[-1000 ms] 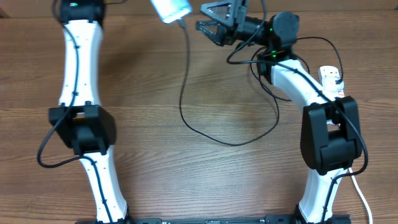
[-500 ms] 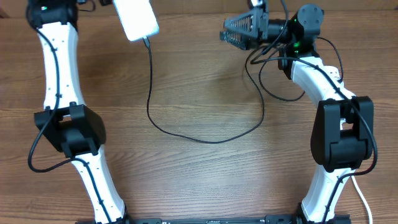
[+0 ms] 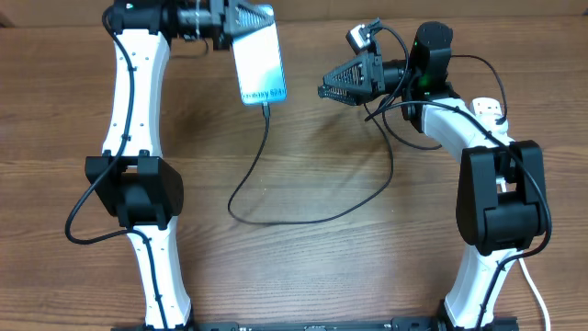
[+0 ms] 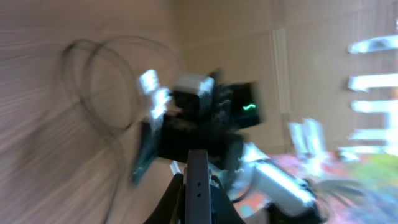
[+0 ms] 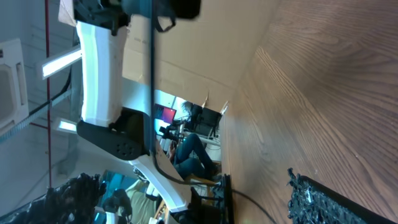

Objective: Plug charger to phone and switch on socket

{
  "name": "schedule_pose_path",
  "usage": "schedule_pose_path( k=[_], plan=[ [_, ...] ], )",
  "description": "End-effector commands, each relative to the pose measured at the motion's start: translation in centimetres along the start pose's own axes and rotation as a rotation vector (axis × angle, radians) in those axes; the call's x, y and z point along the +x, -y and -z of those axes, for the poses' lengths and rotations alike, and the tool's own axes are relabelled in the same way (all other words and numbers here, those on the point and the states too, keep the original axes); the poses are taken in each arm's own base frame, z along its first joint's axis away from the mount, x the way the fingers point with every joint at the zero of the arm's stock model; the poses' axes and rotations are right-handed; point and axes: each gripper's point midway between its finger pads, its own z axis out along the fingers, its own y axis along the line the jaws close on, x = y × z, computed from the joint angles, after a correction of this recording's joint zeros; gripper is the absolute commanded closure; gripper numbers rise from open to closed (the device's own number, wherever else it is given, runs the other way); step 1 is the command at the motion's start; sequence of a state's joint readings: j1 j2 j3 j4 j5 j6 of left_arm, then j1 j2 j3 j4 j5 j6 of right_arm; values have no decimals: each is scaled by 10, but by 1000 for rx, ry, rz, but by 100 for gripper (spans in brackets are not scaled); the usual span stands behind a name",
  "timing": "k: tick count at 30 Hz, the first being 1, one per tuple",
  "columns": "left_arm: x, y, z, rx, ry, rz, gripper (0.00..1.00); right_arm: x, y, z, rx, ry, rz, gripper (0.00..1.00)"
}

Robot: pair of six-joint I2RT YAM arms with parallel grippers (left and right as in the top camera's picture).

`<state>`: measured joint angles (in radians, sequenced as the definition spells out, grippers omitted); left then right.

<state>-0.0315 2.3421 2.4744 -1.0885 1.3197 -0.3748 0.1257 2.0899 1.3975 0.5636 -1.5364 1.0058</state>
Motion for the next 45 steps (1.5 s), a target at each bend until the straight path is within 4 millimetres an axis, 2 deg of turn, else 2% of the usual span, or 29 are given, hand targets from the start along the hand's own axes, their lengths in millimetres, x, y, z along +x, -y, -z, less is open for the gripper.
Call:
schedule_pose_path(
  k=[1,5,8,14,17,24,28,34,45],
  plan=[
    [15,-36,-14,-247,-34,-181,96,7,-13,1,-17,-28,98,0],
    [33,-62,-21,-423,-86,-139,96,7,-12,1,-17,-27,113,0],
    [41,-71,-26,-496,-114,-129,96,7,-12,1,-17,-27,113,0],
    [52,-81,-38,-530,-154,-114,95,7,-12,1,-17,-27,113,0],
    [56,-93,-40,-535,-163,-86,96,7,-12,1,-17,-27,113,0],
    [76,-145,-53,-536,-187,60,96,7,-12,1,-16,-27,116,0],
    [82,-154,-68,-424,-187,89,96,6,-12,2,-16,-26,116,0],
    [78,-175,-78,-421,-131,150,96,6,-12,2,-16,-26,116,0],
    [91,-188,-98,-430,-150,128,96,6,-12,2,-16,-26,116,0]
  ],
)
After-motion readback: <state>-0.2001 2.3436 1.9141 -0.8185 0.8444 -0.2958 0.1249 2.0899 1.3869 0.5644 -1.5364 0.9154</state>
